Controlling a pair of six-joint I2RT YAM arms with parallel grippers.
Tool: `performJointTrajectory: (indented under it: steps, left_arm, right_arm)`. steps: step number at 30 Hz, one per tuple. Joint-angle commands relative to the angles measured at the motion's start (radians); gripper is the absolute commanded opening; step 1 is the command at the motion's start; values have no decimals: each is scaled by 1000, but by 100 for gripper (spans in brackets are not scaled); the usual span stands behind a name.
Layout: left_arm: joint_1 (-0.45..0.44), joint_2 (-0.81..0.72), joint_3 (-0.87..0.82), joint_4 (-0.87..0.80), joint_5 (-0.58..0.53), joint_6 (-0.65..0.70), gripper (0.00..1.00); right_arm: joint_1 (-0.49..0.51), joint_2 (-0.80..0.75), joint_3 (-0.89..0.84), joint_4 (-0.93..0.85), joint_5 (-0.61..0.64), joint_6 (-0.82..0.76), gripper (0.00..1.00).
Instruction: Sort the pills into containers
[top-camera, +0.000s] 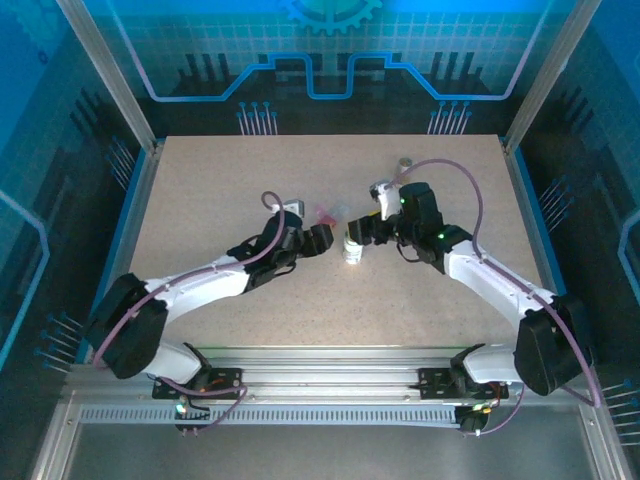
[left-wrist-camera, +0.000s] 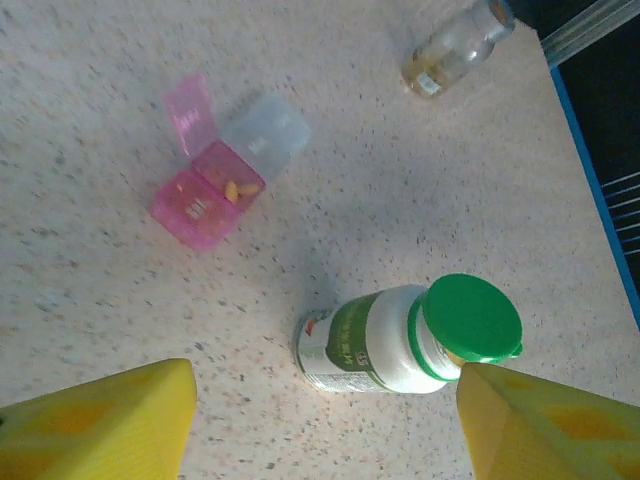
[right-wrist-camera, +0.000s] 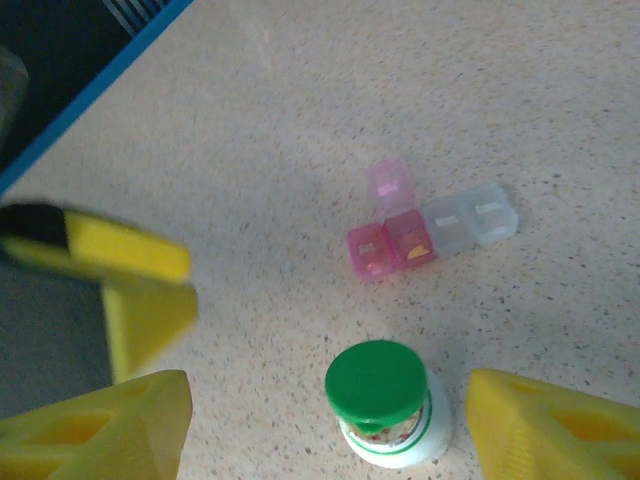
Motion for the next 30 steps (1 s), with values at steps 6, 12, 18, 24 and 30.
performJointTrajectory:
  steps: [6,12,18,24,30]
  left_arm:
    - [-16,56,52,27,16,-107,67]
    - [-16,104,67,62,61,-126,64]
    - [-17,148,94,82,73,-143,61]
    - [-23,176,101,100,102,-152,57]
    - [-41,199,78,138,125,-169,52]
  right_arm:
    - [-32,77,19,-36,-13,128,66]
    - [-45,122,8,9,-37,141,55]
    - [-50,147,-10,32,-54,131,49]
    - [-52,165,-38,47,-56,130,48]
    - [-54,182,-97,81,-66,132,47]
